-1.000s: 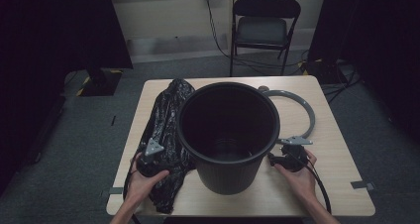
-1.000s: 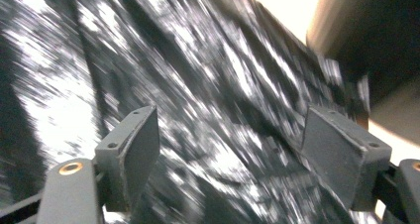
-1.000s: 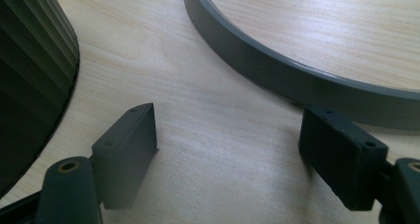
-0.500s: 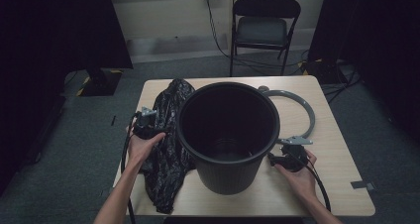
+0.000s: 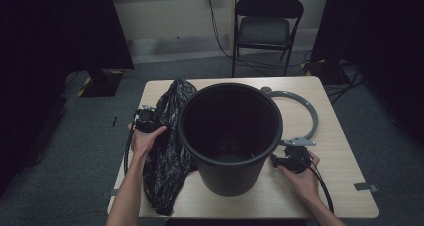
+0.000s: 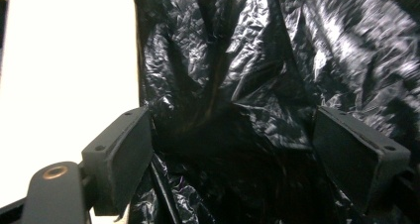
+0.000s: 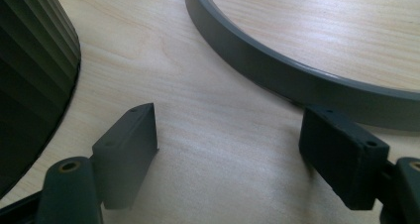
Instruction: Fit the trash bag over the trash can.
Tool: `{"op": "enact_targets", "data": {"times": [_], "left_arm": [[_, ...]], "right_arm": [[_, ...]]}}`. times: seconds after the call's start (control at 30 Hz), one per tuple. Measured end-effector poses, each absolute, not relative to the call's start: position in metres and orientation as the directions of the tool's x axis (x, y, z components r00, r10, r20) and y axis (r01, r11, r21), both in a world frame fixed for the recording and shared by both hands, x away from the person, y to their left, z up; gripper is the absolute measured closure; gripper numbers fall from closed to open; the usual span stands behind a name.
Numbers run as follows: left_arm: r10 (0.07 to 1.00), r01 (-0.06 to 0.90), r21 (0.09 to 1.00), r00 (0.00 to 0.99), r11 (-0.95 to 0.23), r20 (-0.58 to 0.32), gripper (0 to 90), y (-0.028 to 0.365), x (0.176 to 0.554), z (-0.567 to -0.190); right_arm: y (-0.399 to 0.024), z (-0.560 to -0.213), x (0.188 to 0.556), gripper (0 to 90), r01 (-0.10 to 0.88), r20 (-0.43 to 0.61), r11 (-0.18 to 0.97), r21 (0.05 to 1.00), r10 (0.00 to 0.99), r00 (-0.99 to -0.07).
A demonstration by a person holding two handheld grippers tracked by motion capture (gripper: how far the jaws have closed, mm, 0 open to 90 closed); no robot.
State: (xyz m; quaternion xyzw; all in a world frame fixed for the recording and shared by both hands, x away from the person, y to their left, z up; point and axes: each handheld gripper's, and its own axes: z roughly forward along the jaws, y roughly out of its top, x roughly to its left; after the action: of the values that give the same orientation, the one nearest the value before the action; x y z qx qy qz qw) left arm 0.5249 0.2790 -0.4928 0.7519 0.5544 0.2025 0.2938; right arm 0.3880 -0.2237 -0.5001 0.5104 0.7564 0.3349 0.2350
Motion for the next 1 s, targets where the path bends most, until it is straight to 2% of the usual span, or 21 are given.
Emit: {"op": "enact_targets", "data": {"times": [0.1,0.2,0.23,0.27,0.37,0.5,0.57,0.87,0.9,0.93,0.97,1.0], "left_arm": [[0.949,0.708,0.668,0.315,-0.23,-0.007,16.7,0.274,0.525,-0.492],[0.943,0.704,0.668,0.333,-0.241,-0.012,26.4,0.271,0.522,-0.49],[0.938,0.703,0.667,0.347,-0.249,-0.015,32.5,0.272,0.52,-0.488],[0.935,0.698,0.669,0.353,-0.255,-0.013,42.7,0.271,0.52,-0.488],[0.928,0.684,0.682,0.371,-0.259,-0.019,66.0,0.272,0.519,-0.488],[0.927,0.683,0.689,0.374,-0.244,-0.042,86.8,0.27,0.52,-0.488],[0.925,0.682,0.688,0.377,-0.249,-0.038,89.4,0.268,0.52,-0.488],[0.9,0.659,0.735,0.403,-0.158,-0.167,89.9,0.274,0.505,-0.483],[0.895,0.655,0.739,0.411,-0.158,-0.172,89.9,0.274,0.502,-0.48],[0.894,0.639,0.753,0.414,-0.154,-0.169,89.8,0.275,0.498,-0.477],[0.889,0.63,0.761,0.425,-0.153,-0.173,89.9,0.276,0.495,-0.473],[0.884,0.619,0.772,0.432,-0.146,-0.179,89.8,0.277,0.492,-0.469]], "right_arm": [[-0.224,-0.5,0.388,22.0,0.614,-0.014,0.255,0.747,0.929,-0.369],[-0.224,-0.5,0.388,22.0,0.615,-0.014,0.255,0.746,0.93,-0.368],[-0.224,-0.5,0.388,22.0,0.614,-0.014,0.255,0.747,0.929,-0.37],[-0.224,-0.5,0.388,22.0,0.615,-0.015,0.255,0.746,0.93,-0.368],[-0.224,-0.5,0.388,22.0,0.615,-0.015,0.255,0.746,0.93,-0.368],[-0.224,-0.5,0.388,22.1,0.613,-0.015,0.259,0.746,0.928,-0.373],[-0.224,-0.5,0.388,22.1,0.613,-0.015,0.259,0.746,0.928,-0.373],[-0.227,-0.499,0.39,23.0,0.609,-0.013,0.28,0.742,0.915,-0.404],[-0.227,-0.497,0.39,27.2,0.623,-0.008,0.285,0.729,0.913,-0.409],[-0.228,-0.493,0.39,36.4,0.641,-0.004,0.296,0.708,0.91,-0.415],[-0.231,-0.489,0.391,39.7,0.646,0.015,0.296,0.704,0.903,-0.43],[-0.234,-0.485,0.392,37.4,0.635,0.043,0.279,0.72,0.896,-0.442]]}}
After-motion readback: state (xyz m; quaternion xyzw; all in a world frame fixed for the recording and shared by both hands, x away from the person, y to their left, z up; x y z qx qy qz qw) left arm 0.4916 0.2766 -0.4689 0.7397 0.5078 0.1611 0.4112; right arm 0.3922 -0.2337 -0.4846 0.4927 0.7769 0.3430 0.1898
